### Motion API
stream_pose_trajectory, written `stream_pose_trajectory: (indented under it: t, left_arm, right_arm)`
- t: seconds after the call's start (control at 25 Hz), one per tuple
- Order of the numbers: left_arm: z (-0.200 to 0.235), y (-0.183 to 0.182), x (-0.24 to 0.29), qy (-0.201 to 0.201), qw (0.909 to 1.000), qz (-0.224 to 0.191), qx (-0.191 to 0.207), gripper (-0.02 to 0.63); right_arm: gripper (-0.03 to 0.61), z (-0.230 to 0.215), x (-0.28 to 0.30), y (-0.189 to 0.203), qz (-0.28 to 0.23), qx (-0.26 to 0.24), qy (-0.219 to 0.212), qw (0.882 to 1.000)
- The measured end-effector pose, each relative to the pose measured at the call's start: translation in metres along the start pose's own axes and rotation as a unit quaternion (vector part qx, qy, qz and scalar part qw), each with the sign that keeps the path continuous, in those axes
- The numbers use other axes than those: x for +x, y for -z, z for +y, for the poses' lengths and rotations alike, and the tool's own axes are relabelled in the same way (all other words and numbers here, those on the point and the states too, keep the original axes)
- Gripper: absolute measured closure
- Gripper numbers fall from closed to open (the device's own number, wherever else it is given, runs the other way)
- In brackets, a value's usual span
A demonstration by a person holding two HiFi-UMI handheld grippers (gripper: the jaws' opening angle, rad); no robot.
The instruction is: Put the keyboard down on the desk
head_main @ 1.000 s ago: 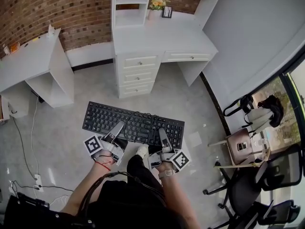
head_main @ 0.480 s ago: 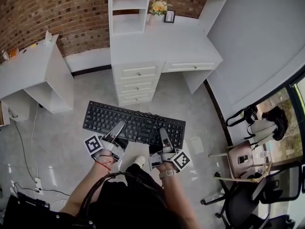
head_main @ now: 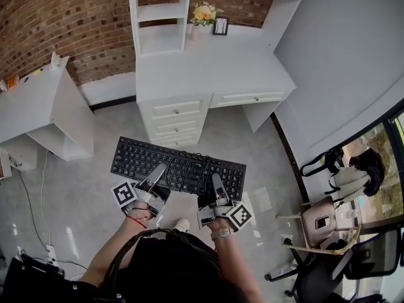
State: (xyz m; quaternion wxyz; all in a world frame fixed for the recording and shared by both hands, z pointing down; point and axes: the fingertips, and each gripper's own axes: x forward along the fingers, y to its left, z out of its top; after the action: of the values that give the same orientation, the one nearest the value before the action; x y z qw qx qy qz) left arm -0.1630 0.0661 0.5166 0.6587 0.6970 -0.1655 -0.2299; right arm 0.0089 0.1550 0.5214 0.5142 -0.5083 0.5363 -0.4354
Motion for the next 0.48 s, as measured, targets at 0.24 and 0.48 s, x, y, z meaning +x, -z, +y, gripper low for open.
stream_pose_trajectory:
  t: [0.24,0.48]
  left_arm:
    - [0.009,-0.006,0.04,0.0,1.0,0.0,-0.005,0.543]
    - [0.016,-0.013,0.068,-0.001,1.0,0.0,-0.007,0.543]
  right_arm:
    - [0.506,-0.006,0.028,-0.03,0.0,-0.007,0.002,1.0]
    - [0.508,-0.012,0.05,-0.048,0.0,-0.007,0.004,1.0]
